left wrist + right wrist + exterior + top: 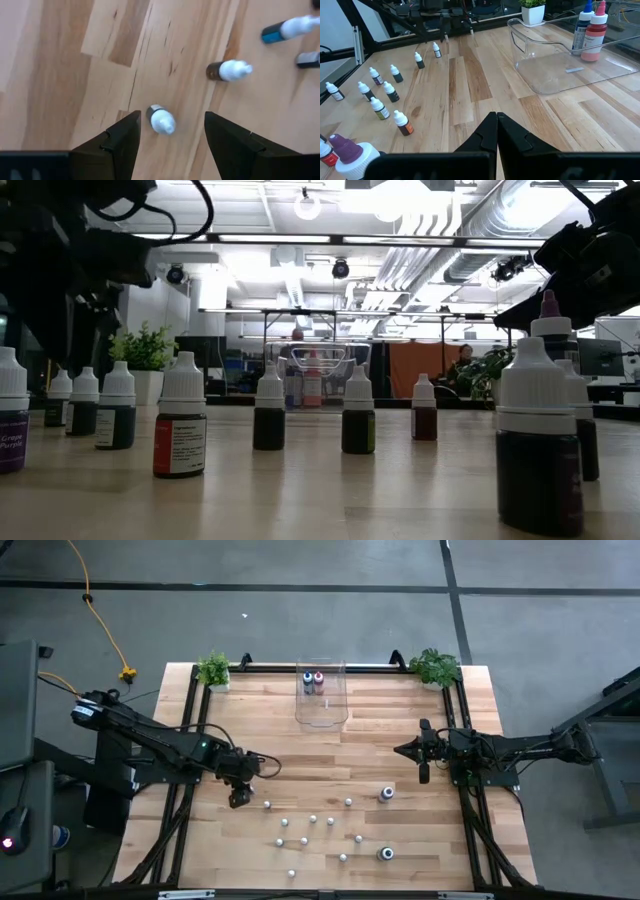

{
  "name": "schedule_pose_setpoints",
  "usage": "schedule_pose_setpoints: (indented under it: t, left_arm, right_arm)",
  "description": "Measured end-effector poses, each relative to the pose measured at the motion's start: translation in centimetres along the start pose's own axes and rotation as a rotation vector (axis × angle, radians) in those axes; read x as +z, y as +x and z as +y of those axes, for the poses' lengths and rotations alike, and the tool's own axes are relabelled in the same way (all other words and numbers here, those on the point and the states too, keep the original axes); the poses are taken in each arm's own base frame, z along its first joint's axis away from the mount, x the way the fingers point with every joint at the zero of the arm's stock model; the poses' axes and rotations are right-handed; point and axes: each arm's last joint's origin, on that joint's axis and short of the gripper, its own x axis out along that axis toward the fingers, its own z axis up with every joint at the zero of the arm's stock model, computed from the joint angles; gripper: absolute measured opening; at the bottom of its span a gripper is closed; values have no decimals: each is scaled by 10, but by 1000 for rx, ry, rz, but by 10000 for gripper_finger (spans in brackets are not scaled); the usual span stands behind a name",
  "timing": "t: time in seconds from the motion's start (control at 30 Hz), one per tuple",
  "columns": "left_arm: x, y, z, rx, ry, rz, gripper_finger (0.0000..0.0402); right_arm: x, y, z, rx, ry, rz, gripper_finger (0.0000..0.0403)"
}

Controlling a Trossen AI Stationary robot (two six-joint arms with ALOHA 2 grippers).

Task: Pick & Place food coloring
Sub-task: Put the small black food coloring into the transparent bin

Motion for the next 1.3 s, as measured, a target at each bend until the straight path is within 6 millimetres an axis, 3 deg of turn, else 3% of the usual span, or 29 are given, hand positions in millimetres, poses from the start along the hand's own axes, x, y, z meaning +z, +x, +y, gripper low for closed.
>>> schedule_pose_setpoints:
  t: [0.47, 0.9, 1.3]
  left_arm:
    - [-1, 36, 2, 76, 13, 171, 214]
    - [18, 20, -12, 41, 62, 115, 214]
    - [14, 19, -9, 90, 64, 154, 214]
  right_arm:
    - [0, 0, 0, 0, 0, 1, 0]
    - [0, 0, 0, -1, 0, 1, 0]
    - [0, 0, 0, 0, 0, 0, 0]
